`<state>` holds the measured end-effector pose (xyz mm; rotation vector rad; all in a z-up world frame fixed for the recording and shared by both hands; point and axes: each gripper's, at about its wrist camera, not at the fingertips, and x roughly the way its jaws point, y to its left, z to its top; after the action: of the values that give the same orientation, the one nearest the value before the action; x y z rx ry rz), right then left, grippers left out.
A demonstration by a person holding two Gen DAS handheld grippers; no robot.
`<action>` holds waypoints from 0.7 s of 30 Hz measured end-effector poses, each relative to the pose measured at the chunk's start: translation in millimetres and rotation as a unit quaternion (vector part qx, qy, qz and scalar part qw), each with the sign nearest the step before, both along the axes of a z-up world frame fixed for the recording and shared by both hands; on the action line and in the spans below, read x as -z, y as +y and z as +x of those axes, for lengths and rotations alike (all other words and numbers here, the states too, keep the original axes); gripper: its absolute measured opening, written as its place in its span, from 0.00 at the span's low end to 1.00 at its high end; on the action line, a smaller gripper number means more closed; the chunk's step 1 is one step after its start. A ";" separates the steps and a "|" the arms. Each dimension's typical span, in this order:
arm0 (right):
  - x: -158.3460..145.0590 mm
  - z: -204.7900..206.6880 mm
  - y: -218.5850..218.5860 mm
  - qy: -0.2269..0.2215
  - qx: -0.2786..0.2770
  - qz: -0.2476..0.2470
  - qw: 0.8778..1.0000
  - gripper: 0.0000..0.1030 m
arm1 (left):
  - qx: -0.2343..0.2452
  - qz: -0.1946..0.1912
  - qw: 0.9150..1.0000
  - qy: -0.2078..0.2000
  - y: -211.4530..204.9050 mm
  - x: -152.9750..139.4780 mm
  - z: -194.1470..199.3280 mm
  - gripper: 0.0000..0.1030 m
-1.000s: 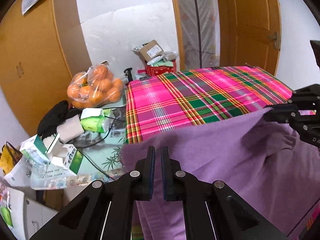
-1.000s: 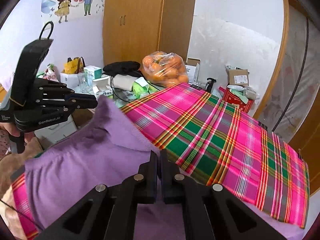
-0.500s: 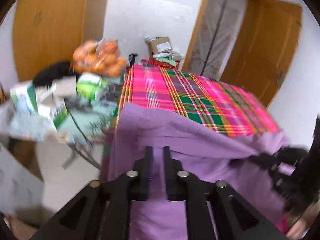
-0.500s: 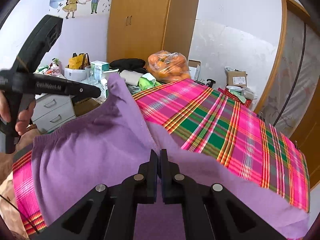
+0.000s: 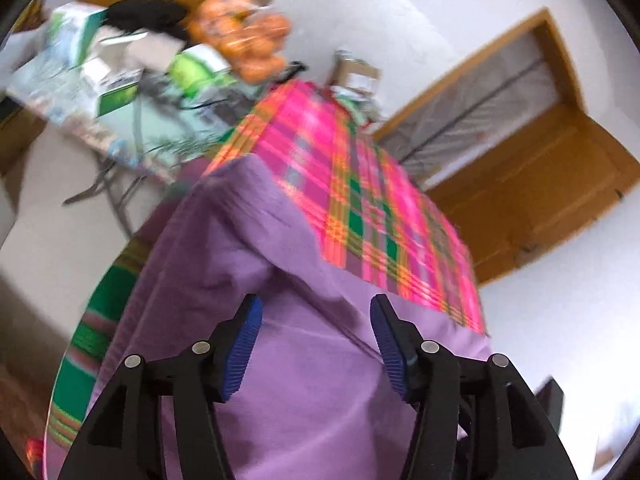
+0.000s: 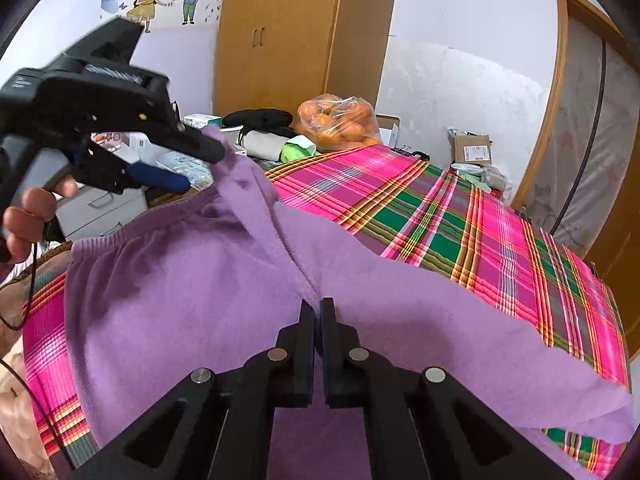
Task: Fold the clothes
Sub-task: 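Lift the towel with both grippers and carry it across the bed, folding it over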
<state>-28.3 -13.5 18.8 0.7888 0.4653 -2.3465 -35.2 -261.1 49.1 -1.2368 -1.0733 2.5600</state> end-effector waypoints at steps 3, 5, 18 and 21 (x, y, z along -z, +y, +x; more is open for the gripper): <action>-0.4 2.5 3.4 0.001 0.001 -0.007 1.000 0.03 | -0.039 0.030 0.998 -0.030 -9.5 14.1 -2.8 0.57; 0.2 3.0 3.0 0.000 0.000 -0.007 1.000 0.03 | -0.058 0.057 0.996 -0.040 -16.8 23.0 -4.0 0.57; 0.8 2.5 2.5 -0.008 -0.002 -0.007 1.000 0.03 | -0.124 0.117 0.984 -0.047 -39.5 45.1 -6.5 0.37; 0.4 3.7 2.7 -0.004 0.001 -0.005 1.000 0.03 | -0.130 0.118 0.983 -0.043 -42.7 43.9 -9.2 0.26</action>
<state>-24.5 -10.8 18.5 0.7926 0.4490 -2.3448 -44.4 -303.8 5.2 -1.2277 -1.6021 2.4761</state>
